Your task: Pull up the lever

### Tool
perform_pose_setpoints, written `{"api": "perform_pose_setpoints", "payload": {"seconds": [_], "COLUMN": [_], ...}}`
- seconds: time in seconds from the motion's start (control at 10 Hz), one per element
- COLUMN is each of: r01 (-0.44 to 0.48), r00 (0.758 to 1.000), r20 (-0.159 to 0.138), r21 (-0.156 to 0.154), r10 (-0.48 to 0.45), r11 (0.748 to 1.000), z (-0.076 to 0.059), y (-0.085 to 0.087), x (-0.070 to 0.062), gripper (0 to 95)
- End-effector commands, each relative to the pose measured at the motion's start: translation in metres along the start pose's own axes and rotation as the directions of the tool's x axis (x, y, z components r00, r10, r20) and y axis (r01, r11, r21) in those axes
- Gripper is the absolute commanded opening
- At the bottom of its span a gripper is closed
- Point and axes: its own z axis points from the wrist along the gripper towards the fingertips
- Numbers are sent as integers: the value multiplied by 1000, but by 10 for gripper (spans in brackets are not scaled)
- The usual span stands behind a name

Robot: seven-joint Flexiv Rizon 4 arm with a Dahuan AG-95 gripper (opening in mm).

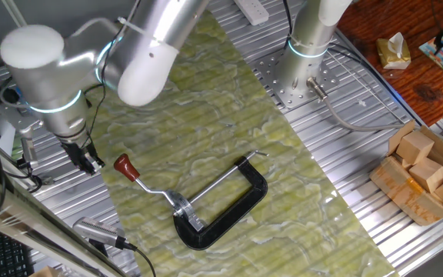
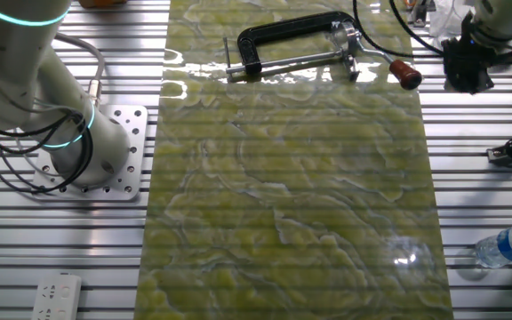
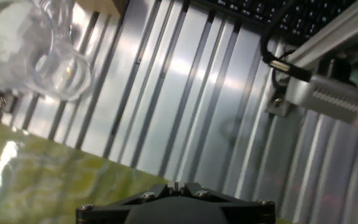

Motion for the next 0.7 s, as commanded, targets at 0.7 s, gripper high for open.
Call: {"api": "perform_pose_setpoints", "payload": {"seconds": [0.7], "r01": [-132], "r00": [991], "r20": [-31], "r21": [-15], "r10": [132], "r11": [991], "z": [22], "y": [46], "x": [28], "gripper": [0]}}
